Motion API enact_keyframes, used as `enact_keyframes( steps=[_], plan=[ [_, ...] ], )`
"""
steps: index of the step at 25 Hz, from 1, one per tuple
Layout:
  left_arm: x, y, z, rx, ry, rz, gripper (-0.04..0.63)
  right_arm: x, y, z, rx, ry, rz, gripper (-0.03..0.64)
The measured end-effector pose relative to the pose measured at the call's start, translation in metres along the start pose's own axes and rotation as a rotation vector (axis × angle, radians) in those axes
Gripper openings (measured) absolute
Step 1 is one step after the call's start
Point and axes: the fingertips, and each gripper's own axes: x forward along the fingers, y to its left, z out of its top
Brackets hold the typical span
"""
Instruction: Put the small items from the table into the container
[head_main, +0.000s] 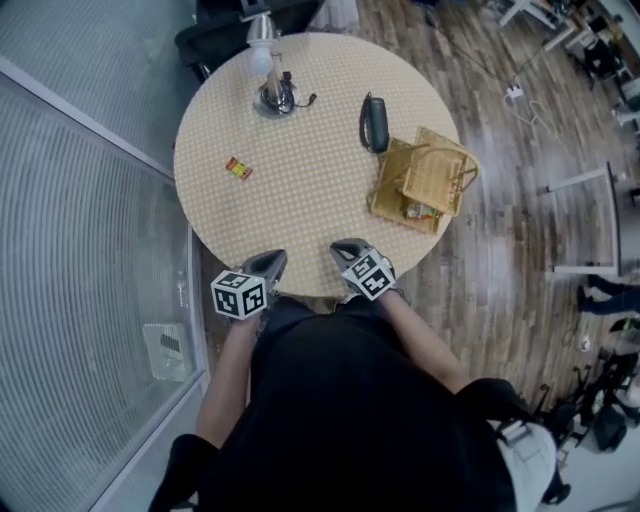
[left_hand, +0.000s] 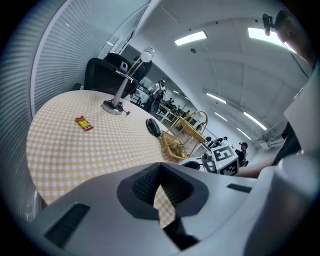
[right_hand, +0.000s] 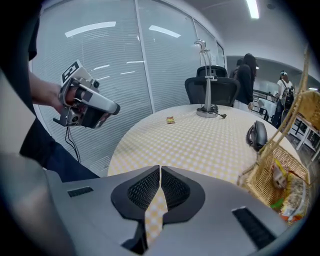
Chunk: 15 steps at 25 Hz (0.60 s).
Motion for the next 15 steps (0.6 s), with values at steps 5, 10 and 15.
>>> enact_keyframes(
  steps=[5, 10, 15],
  plan=[
    [-0.030, 0.046, 0.003, -0.033, -0.001, 0.023, 0.003, 0.033, 0.025, 0.028, 0.006, 0.004, 0.022, 0.032],
    [-0.045, 0.079, 0.001, -0.050, 0.020, 0.010, 0.003, 0.063, 0.036, 0.059, 0.013, -0.006, 0.014, 0.032],
    [-0.054, 0.097, 0.006, -0.042, 0.034, -0.011, 0.003, 0.083, 0.037, 0.090, 0.007, -0.019, -0.009, 0.032]
  ],
)
